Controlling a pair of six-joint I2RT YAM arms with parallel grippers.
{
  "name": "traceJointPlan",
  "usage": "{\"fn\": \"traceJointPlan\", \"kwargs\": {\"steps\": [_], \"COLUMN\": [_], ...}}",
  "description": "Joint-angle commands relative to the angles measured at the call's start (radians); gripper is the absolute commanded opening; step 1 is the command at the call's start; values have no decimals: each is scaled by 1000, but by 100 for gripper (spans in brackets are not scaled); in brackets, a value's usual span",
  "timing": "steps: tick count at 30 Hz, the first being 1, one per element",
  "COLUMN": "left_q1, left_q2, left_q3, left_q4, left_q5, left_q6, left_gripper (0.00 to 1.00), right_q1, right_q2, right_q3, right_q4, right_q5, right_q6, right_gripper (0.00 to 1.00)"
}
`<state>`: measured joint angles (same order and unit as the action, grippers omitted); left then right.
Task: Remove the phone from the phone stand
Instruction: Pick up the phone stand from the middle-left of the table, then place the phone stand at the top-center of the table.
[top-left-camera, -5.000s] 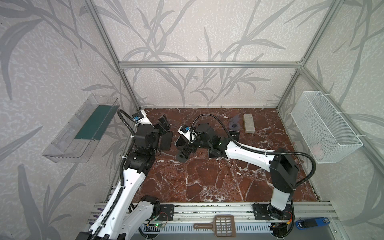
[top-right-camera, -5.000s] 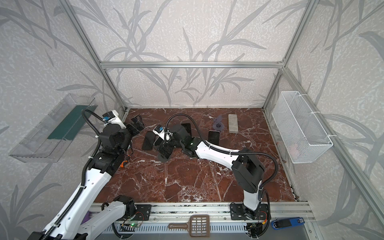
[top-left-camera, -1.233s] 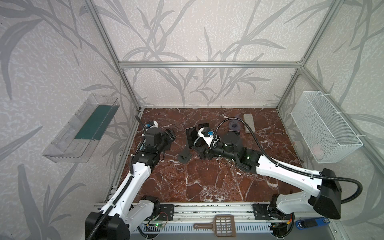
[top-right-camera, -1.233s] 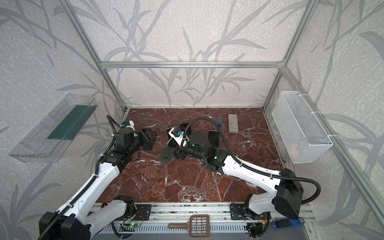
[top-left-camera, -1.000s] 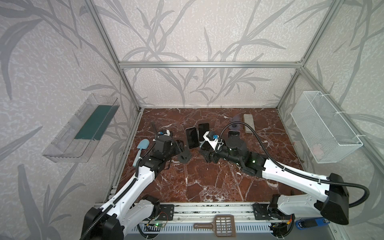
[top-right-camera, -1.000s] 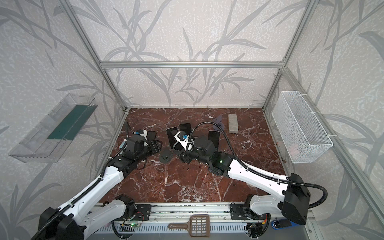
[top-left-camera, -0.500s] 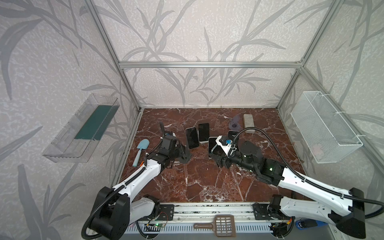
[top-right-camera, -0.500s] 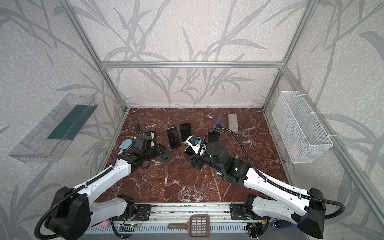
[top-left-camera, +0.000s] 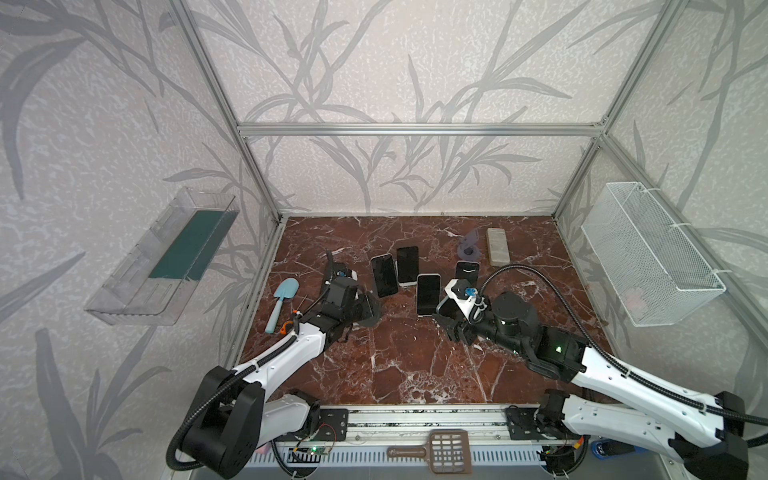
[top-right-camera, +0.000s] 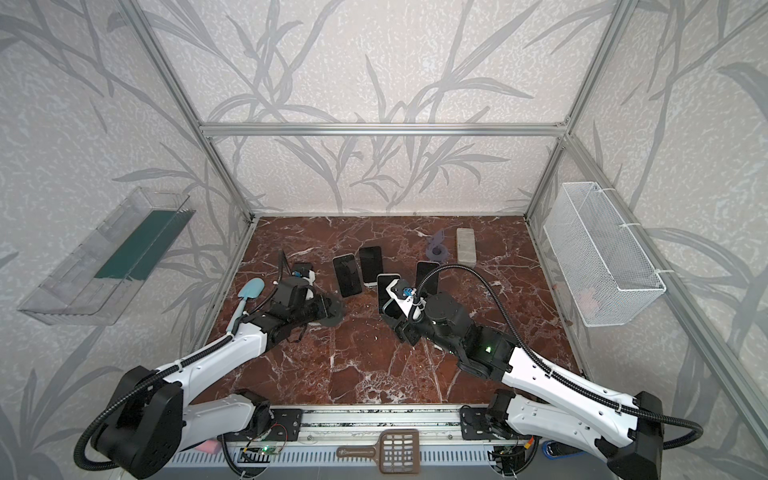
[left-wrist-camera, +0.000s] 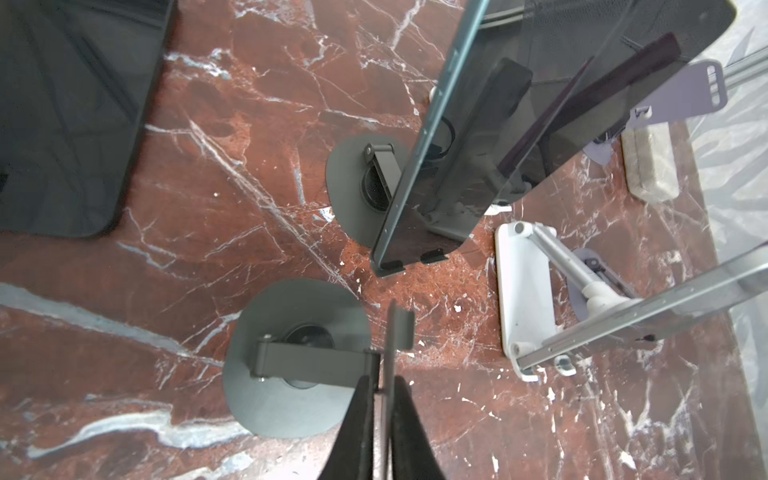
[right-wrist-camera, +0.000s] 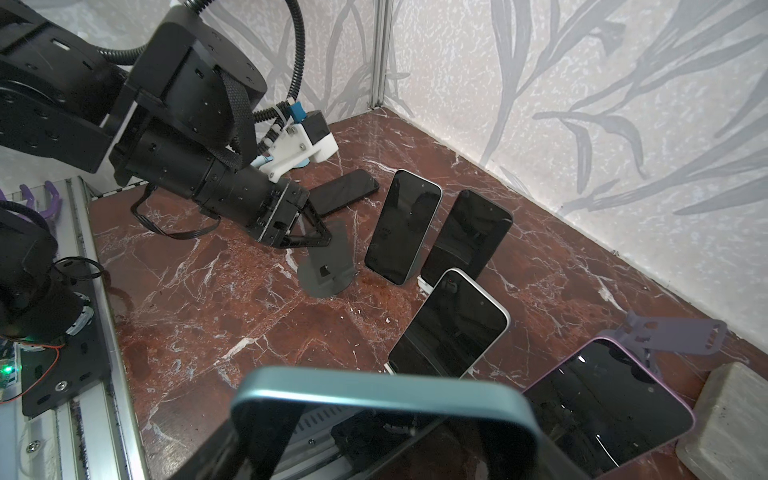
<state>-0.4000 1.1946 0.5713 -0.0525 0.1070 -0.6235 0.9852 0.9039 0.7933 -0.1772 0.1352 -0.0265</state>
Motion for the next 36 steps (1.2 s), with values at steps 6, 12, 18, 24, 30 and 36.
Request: {"fn": "traceJointPlan", "kwargs": {"steps": [6, 12, 18, 24, 30, 36], "left_q1": [-26, -33, -82, -193, -291, -309], "left_q2": [-145, -301, -277, -50, 276, 580], "left_q3": [30, 110, 335, 639, 1000, 1348], "left_q4": [-139, -291, -357, -330, -314, -357], "left_q5": [-37, -77, -32, 31, 118, 119], "left_q6": [13, 49, 142, 299, 409, 487], "left_gripper": [0, 0, 0, 0, 0, 0], "right_q1": [-1, -2, -2, 0, 0, 0], "right_q2": [-63, -78, -123, -208, -294, -370], "right_q3": [-23, -21, -19, -16, -11, -20], "right_q4": [10, -5, -60, -151, -267, -331], "right_q5": [35, 44, 93, 140, 186, 195], "right_q6": [11, 18, 22, 36, 58, 98], "right_gripper": [65, 65, 65, 63, 62, 61]}}
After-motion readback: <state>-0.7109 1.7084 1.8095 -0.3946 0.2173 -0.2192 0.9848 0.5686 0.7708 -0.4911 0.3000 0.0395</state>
